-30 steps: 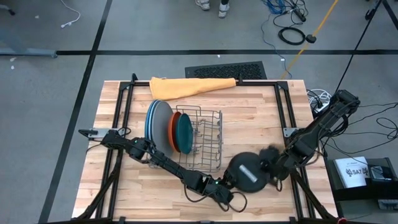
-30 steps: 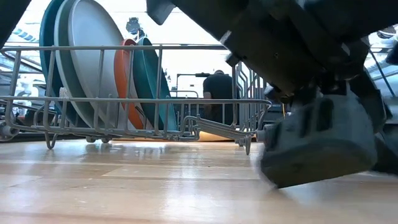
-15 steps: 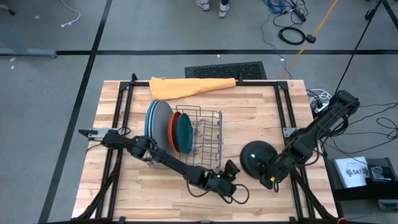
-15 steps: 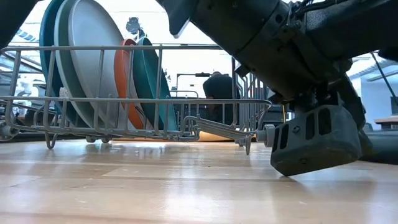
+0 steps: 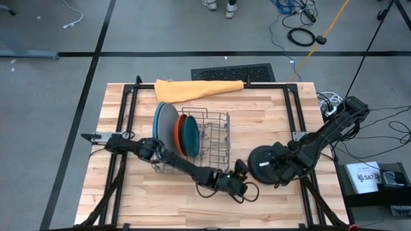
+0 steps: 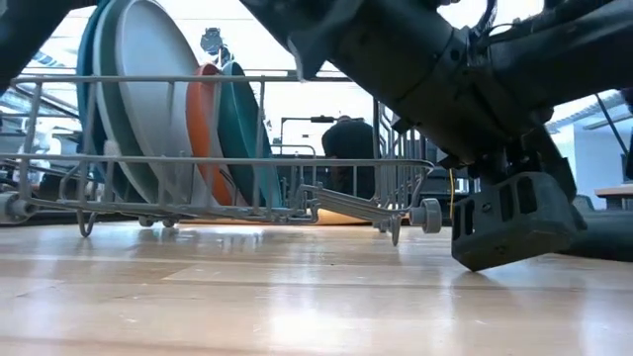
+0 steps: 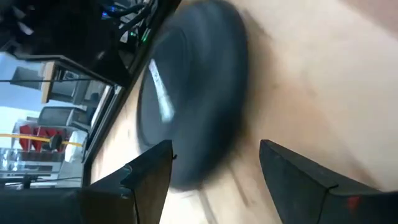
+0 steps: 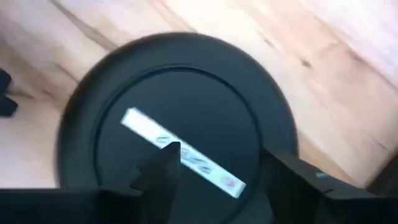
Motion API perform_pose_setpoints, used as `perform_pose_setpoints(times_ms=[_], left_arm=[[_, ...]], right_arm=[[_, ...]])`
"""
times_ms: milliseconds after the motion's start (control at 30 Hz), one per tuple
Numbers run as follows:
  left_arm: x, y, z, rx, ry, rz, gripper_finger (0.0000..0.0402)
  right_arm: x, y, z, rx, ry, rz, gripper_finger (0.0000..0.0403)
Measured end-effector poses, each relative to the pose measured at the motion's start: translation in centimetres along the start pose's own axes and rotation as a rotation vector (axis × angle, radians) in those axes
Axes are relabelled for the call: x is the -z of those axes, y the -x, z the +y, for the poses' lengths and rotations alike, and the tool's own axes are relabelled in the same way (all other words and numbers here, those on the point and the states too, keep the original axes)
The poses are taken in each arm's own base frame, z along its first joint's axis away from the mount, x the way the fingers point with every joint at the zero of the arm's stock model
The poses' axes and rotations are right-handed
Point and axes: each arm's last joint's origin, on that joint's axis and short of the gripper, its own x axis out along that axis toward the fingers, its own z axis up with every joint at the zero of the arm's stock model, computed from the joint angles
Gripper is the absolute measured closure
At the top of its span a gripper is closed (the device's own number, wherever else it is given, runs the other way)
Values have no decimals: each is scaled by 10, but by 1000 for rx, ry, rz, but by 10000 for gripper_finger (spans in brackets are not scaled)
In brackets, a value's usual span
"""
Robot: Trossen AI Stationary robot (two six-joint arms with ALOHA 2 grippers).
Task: Sort dishes
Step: Put the black plate in the dish rack
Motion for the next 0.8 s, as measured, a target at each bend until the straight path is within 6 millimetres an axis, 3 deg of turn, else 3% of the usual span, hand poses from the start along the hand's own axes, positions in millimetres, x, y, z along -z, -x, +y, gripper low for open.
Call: perform_pose_setpoints(times_ms=[200,400,800], left_arm=[[12,-12,16,-42,-32,12,160],[22,-22,25,-4,-58,-16,160],[27,-22,22,173,-210,-85,160]], right_arm=[[3,1,0,-17,97,102,215],[4,0,3,-31,92,109,192],[0,-4,3,-30,-5,177,174]])
